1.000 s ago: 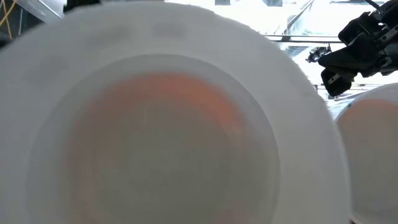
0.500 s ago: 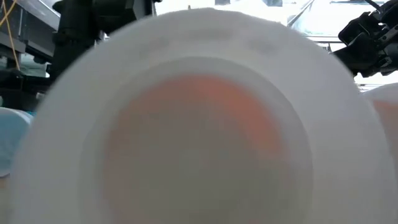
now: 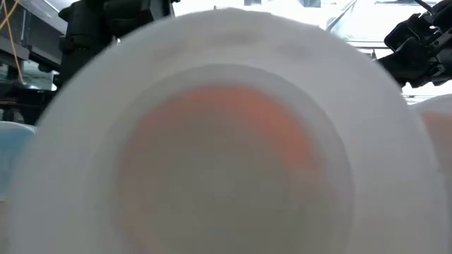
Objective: Pick & place silicon tubes, Sealant and Lysol wipes
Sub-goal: Put the left blue sealant into the blue bin
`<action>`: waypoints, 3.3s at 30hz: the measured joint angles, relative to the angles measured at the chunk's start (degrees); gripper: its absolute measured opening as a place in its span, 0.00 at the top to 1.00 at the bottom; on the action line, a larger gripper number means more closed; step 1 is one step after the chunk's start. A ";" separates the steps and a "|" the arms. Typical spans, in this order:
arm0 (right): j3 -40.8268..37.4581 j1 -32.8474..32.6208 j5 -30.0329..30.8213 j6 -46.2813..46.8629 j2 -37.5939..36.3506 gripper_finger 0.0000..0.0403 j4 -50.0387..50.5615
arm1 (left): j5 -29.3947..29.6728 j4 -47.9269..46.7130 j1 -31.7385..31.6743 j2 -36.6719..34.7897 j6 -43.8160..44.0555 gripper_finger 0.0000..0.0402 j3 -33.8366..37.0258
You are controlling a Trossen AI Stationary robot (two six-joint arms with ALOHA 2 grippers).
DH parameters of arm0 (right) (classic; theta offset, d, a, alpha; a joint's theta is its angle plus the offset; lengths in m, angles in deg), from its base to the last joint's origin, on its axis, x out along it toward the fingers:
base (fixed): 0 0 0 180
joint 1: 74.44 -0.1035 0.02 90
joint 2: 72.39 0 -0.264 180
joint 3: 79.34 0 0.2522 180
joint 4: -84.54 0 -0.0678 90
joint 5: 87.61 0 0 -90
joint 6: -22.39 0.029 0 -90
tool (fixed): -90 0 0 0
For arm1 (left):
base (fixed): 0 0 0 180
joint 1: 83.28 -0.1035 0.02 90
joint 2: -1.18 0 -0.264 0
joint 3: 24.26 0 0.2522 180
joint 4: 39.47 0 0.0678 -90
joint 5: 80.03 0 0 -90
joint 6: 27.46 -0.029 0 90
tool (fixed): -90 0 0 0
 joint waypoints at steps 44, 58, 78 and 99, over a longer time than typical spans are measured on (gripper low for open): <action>0.00 0.00 0.00 0.00 -0.02 0.97 -0.01 | 54.15 -10.55 12.37 -4.79 -19.11 0.52 -3.78; 0.00 0.00 0.00 0.00 -0.02 0.97 -0.06 | 76.98 -19.46 12.86 -11.25 -27.47 0.52 -3.82; 0.00 0.00 0.00 0.00 0.00 0.97 -0.03 | 76.44 -22.77 -7.87 -28.91 -66.86 0.52 -6.68; 0.00 0.00 0.00 0.00 -0.01 0.97 -0.05 | 53.60 -3.55 -31.60 -24.59 -136.05 0.52 -13.86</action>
